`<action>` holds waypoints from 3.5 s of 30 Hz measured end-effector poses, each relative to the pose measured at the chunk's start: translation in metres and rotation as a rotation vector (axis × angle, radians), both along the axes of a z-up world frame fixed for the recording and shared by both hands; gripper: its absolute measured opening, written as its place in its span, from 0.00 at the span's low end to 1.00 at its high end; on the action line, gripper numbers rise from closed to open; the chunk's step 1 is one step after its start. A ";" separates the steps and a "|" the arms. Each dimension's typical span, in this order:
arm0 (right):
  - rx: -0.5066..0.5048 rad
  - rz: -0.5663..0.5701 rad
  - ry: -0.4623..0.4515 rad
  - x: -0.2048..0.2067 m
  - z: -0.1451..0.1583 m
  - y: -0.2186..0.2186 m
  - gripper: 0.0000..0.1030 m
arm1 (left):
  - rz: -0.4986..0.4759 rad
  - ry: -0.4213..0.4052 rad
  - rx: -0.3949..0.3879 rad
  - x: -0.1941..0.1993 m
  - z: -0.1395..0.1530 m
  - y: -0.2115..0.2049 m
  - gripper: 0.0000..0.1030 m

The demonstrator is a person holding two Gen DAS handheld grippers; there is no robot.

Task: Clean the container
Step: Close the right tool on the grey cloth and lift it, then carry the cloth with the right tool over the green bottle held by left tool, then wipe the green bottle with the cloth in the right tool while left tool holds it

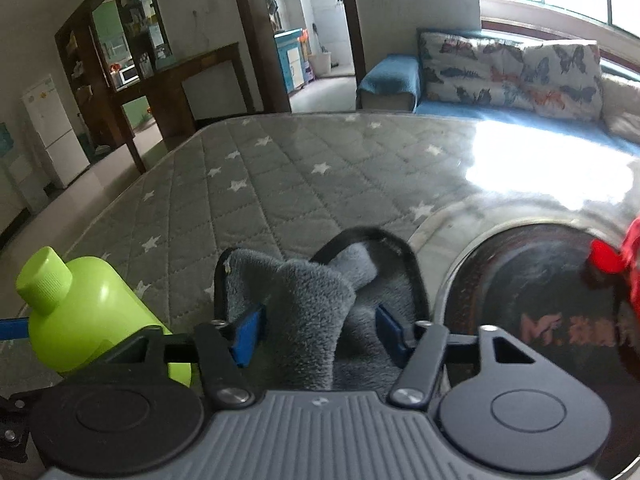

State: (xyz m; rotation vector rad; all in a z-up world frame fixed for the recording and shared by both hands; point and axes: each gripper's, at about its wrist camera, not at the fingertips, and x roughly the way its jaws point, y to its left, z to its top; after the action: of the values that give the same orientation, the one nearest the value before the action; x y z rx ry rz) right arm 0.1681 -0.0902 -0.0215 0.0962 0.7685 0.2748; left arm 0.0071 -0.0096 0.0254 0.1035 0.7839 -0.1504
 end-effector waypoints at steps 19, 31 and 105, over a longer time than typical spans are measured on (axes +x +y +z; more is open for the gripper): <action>0.351 0.031 -0.014 -0.031 0.023 -0.029 0.16 | -0.046 -0.026 -0.030 0.003 0.010 -0.008 1.00; 0.525 0.118 -0.018 -0.021 0.041 -0.020 0.16 | -0.071 -0.033 -0.034 0.003 0.012 -0.014 1.00; 0.665 0.191 0.210 -0.030 -0.048 -0.025 0.15 | -0.281 -0.112 -0.098 -0.015 0.022 -0.013 0.71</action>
State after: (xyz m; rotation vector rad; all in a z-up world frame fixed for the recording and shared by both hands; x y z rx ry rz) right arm 0.1377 -0.1154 -0.0693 0.6906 0.8708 0.7039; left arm -0.0077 -0.0230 0.0475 0.1280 0.6458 -0.4456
